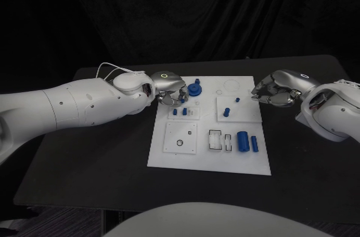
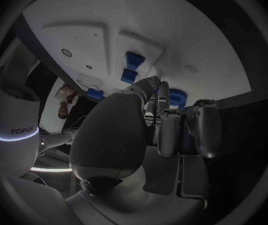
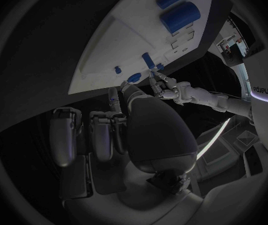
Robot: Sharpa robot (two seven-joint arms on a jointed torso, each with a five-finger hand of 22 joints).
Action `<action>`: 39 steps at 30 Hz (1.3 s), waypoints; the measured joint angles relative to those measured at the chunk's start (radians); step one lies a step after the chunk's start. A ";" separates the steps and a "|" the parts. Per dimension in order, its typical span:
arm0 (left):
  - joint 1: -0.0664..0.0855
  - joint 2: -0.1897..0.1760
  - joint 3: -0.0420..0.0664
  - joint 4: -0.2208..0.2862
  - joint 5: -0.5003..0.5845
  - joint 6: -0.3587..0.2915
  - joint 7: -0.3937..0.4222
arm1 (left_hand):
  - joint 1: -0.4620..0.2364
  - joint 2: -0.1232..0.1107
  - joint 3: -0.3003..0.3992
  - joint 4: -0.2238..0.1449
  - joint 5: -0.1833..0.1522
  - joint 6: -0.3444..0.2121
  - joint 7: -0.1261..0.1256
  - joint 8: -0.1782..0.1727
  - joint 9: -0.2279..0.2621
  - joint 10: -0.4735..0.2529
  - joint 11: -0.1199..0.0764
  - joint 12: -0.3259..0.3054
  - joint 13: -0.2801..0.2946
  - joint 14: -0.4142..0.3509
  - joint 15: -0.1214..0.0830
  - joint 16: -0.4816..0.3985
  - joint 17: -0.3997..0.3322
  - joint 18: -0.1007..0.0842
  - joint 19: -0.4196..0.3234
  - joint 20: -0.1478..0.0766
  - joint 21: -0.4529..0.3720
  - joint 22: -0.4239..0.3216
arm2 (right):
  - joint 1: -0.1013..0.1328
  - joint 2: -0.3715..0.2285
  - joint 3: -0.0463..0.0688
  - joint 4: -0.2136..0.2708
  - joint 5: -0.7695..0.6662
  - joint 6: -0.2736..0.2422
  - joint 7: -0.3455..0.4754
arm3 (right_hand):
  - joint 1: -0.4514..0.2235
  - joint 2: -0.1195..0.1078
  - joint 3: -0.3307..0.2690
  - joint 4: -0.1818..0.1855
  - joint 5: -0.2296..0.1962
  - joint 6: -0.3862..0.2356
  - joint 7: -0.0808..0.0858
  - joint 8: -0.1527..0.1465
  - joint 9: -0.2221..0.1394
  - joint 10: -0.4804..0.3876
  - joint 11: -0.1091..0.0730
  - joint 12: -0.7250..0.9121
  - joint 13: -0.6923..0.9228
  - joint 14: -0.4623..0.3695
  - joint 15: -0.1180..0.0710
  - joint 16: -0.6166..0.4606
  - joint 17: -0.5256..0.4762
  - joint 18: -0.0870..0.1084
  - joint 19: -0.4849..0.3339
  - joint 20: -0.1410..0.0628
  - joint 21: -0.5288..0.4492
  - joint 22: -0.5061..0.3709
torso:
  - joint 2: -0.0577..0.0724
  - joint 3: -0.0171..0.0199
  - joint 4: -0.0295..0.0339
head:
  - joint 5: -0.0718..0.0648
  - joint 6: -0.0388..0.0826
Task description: Assemble the parts on the task board
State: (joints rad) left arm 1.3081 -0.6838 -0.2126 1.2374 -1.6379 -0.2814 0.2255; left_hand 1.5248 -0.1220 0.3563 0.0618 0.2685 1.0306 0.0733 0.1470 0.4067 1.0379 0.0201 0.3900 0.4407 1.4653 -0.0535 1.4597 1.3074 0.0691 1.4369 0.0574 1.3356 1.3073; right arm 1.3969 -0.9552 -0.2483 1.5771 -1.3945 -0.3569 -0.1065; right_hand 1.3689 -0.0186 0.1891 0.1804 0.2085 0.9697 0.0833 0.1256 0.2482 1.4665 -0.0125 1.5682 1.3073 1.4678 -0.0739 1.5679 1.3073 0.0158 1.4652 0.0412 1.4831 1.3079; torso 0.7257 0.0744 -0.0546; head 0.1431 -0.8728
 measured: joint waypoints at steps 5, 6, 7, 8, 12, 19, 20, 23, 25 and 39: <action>0.000 0.003 0.000 -0.004 0.000 0.003 -0.002 | 0.000 0.000 0.002 -0.002 0.000 0.000 0.000 0.000 0.000 0.000 0.000 0.000 0.000 0.000 0.000 -0.008 -0.007 0.000 -0.004 -0.004 -0.004 0.000 | 0.000 0.000 0.000 0.000 0.000 0.002 0.000 | 0.000 0.000 0.001 -0.001 0.000 0.000 0.000 0.000 0.000 0.000 0.000 0.000 0.000 0.000 0.000 0.000 0.000 0.000 0.000 0.000 -0.005 0.000 | 0.000 -0.0001 0.0000 | 0.001 0.000; 0.000 0.003 0.000 -0.005 0.000 0.003 -0.003 | 0.000 0.000 0.003 -0.003 0.000 0.000 0.000 0.000 0.000 0.000 0.000 0.000 0.000 0.000 0.000 -0.008 -0.010 0.000 -0.004 -0.004 -0.004 0.000 | 0.000 0.000 0.000 0.000 0.000 0.003 0.000 | 0.000 0.000 0.001 -0.001 0.000 0.000 0.000 0.000 0.000 0.000 0.000 0.000 0.000 0.000 0.000 0.000 0.000 0.000 0.000 0.000 -0.005 0.000 | 0.000 -0.0001 0.0000 | 0.002 0.000; 0.000 0.004 0.000 -0.006 0.000 0.004 -0.003 | 0.000 0.000 0.003 -0.003 0.000 0.000 0.000 0.000 0.000 0.000 0.000 -0.001 0.000 0.000 0.000 -0.008 -0.012 0.000 -0.004 -0.004 -0.004 0.000 | 0.000 0.000 0.000 0.000 0.000 0.003 0.000 | 0.000 0.000 0.001 -0.001 0.000 0.000 0.000 0.000 0.000 0.000 0.000 0.000 0.000 0.000 0.000 0.000 0.000 0.000 0.000 0.000 -0.005 0.000 | 0.000 -0.0002 0.0000 | 0.002 0.000; -0.001 0.004 0.000 -0.006 0.000 0.004 -0.004 | 0.000 0.000 0.003 -0.003 0.000 -0.001 0.000 -0.001 0.000 0.000 0.000 -0.005 0.000 0.000 0.000 -0.008 -0.013 0.000 -0.006 -0.002 -0.004 0.000 | 0.000 0.000 0.000 0.000 0.000 0.004 0.000 | 0.000 0.000 0.001 -0.001 0.000 0.000 0.000 0.000 0.000 0.000 0.000 0.000 0.000 0.000 0.000 0.000 0.000 0.000 0.000 0.000 -0.005 0.000 | 0.000 -0.0003 -0.0002 | 0.002 0.000; -0.001 0.005 0.000 -0.008 0.000 0.006 -0.006 | 0.000 0.000 0.010 -0.010 -0.011 -0.050 -0.002 -0.035 -0.013 -0.004 0.003 -0.026 -0.002 0.000 0.000 -0.012 -0.016 0.000 -0.007 0.000 -0.009 0.000 | 0.000 0.000 0.000 0.000 0.000 0.006 -0.001 | 0.000 0.000 0.001 -0.001 0.000 0.000 0.000 0.000 0.000 0.000 0.000 0.000 0.000 0.000 0.000 0.000 0.000 0.000 0.000 0.000 -0.005 0.000 | 0.000 -0.0005 -0.0005 | 0.002 0.000; -0.003 0.004 -0.001 -0.011 0.000 0.007 -0.009 | -0.013 -0.013 0.022 -0.008 -0.044 -0.170 -0.051 -0.080 -0.050 -0.064 0.020 -0.091 -0.035 -0.007 0.007 -0.019 -0.026 0.000 -0.016 0.009 -0.021 0.000 | 0.000 0.000 0.000 0.000 0.000 0.010 -0.001 | 0.000 0.000 0.001 -0.001 0.000 0.000 0.000 0.000 0.000 0.000 0.000 0.000 0.000 0.000 0.000 0.000 0.000 0.000 0.000 0.000 -0.005 0.000 | 0.000 -0.0004 0.0000 | 0.002 0.000; -0.003 0.003 -0.001 -0.011 0.000 0.007 -0.009 | -0.016 -0.016 0.022 -0.008 -0.049 -0.179 -0.057 -0.080 -0.055 -0.070 0.023 -0.098 -0.038 -0.007 0.007 -0.020 -0.029 0.000 -0.016 0.009 -0.021 0.000 | 0.000 0.000 0.000 0.000 0.000 0.010 -0.001 | 0.000 0.000 0.001 -0.001 0.000 0.000 0.000 0.000 0.000 0.000 0.000 0.000 0.000 0.000 0.000 0.000 0.000 0.000 0.000 0.000 -0.005 0.000 | 0.000 -0.0004 0.0001 | 0.003 0.000; -0.003 0.000 -0.001 -0.012 0.000 0.006 -0.010 | -0.023 -0.023 0.024 -0.006 -0.066 -0.220 -0.069 -0.080 -0.069 -0.094 0.026 -0.117 -0.049 -0.011 0.011 -0.024 -0.036 0.000 -0.022 0.014 -0.031 0.000 | 0.000 -0.002 0.000 0.001 0.000 0.011 -0.001 | 0.000 0.000 0.001 -0.001 0.000 0.000 0.000 0.000 0.000 0.000 0.000 0.000 0.000 0.000 0.000 0.000 0.000 0.000 0.000 0.000 -0.005 0.000 | 0.000 -0.0004 0.0001 | 0.005 0.000; -0.003 -0.003 -0.001 -0.014 0.000 0.004 -0.011 | -0.023 -0.023 0.025 -0.005 -0.069 -0.248 -0.080 -0.080 -0.079 -0.107 0.029 -0.128 -0.055 -0.014 0.014 -0.024 -0.041 0.000 -0.022 0.014 -0.036 0.000 | 0.000 -0.005 0.000 0.001 0.000 0.011 -0.002 | 0.000 0.000 0.001 -0.001 0.000 0.000 0.000 0.000 0.000 0.000 0.000 0.000 0.000 0.000 0.000 0.000 0.000 0.000 0.000 0.000 -0.005 0.000 | 0.000 -0.0004 0.0001 | 0.006 0.000; -0.003 -0.072 0.000 -0.013 0.000 -0.048 -0.013 | -0.020 -0.030 0.019 0.004 -0.086 -0.248 -0.085 -0.073 -0.088 -0.133 0.025 -0.139 -0.060 -0.092 0.022 -0.103 -0.164 0.001 -0.098 0.020 -0.146 0.001 | 0.000 -0.023 0.000 0.013 0.000 0.011 -0.005 | 0.000 0.000 0.000 -0.006 0.000 0.000 0.000 -0.004 0.000 0.000 0.000 0.000 0.000 0.000 0.000 0.000 0.000 0.000 0.000 0.000 -0.025 0.000 | 0.001 -0.0005 0.0014 | 0.003 0.000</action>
State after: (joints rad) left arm 1.3048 -0.7556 -0.2130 1.2239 -1.6381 -0.3298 0.2122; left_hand 1.5045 -0.1525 0.3749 0.0662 0.1821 0.7823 -0.0122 0.0737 0.3185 0.9050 0.0449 0.2508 0.3810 1.3736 -0.0319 1.3563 1.1433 0.0701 1.3391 0.0778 1.1893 1.3080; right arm 1.3972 -0.9782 -0.2482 1.5898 -1.3945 -0.3462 -0.1118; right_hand 1.3689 -0.0186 0.1887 0.1740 0.2085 0.9697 0.0833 0.1218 0.2482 1.4665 -0.0125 1.5682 1.3073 1.4678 -0.0739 1.5678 1.3074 0.0159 1.4652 0.0412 1.4580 1.3075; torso 0.7263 0.0739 -0.0531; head 0.1464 -0.8728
